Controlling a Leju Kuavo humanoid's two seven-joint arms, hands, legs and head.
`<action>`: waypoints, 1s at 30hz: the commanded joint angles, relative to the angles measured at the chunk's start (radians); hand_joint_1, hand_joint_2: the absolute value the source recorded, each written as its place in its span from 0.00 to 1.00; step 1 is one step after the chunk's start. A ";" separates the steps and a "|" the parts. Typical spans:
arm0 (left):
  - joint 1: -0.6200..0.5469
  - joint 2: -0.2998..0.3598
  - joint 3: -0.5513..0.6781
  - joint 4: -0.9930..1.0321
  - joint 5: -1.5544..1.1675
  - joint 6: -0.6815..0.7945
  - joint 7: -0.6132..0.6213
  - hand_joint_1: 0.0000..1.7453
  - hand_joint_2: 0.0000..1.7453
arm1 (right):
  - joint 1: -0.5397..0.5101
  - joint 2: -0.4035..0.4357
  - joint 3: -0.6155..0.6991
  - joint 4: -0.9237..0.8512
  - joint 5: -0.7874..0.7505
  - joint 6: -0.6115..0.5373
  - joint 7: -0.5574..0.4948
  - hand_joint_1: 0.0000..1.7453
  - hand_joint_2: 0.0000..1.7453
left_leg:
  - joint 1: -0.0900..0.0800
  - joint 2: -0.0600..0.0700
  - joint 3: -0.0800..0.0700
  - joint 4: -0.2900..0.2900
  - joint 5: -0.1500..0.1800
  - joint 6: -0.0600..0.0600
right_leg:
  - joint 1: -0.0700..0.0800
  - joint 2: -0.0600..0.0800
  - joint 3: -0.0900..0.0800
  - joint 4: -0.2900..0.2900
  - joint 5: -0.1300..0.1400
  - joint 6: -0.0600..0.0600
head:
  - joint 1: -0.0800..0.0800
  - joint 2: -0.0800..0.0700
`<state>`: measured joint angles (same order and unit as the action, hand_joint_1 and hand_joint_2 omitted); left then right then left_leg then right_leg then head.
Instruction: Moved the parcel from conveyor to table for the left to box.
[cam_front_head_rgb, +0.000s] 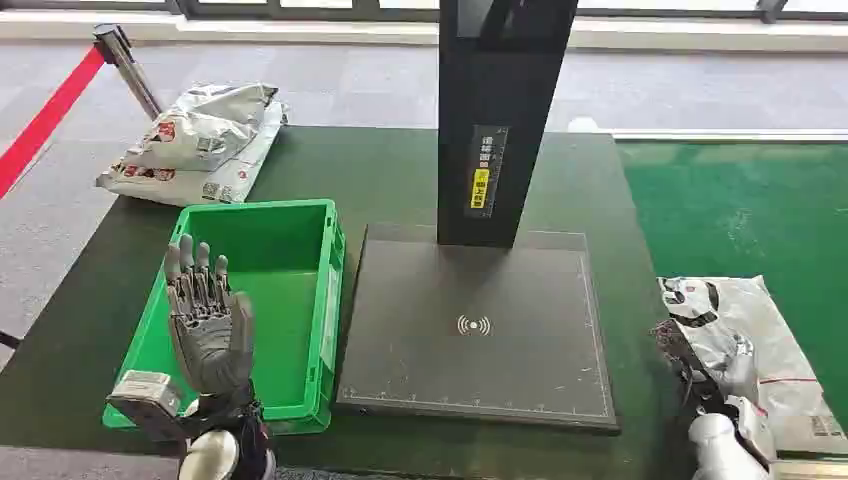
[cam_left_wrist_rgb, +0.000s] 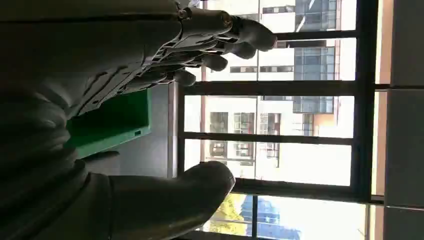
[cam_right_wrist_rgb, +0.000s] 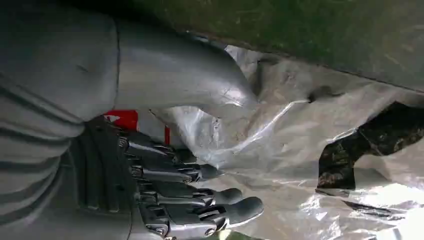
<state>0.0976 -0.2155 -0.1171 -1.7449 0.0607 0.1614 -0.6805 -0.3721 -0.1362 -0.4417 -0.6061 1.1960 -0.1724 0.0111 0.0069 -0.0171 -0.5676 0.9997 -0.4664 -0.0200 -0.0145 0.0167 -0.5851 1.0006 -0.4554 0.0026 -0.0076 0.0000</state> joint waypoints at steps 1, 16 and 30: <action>-0.018 0.009 0.053 0.047 0.013 0.000 0.020 0.00 1.00 | -0.013 -0.014 0.014 0.098 0.125 0.001 0.191 0.00 1.00 | 0.001 0.002 0.003 -0.002 0.000 0.001 | 0.002 -0.001 0.004 -0.003 0.001 -0.001 | 0.000 0.000; -0.008 0.005 0.055 0.024 0.009 0.005 0.033 0.00 1.00 | 0.044 0.032 -0.010 -0.068 0.148 0.036 0.191 1.00 1.00 | 0.000 0.001 0.002 -0.001 0.000 0.000 | 0.001 -0.001 0.004 -0.002 0.000 -0.001 | 0.000 0.000; 0.024 -0.031 0.085 -0.014 -0.005 -0.023 0.036 0.00 1.00 | 0.212 0.222 -0.012 -0.732 0.042 -0.526 -0.139 1.00 1.00 | 0.000 0.002 0.000 0.000 -0.001 0.000 | 0.000 -0.001 0.000 0.001 0.000 -0.001 | 0.000 0.000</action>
<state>0.1264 -0.2262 -0.0778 -1.7834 0.0587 0.1548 -0.6497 -0.2650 -0.0739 -0.4410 -0.8715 1.2714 -0.4856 -0.0070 0.0069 -0.0190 -0.5682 0.9996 -0.4663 -0.0200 -0.0147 0.0148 -0.5840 1.0012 -0.4556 0.0026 -0.0076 0.0000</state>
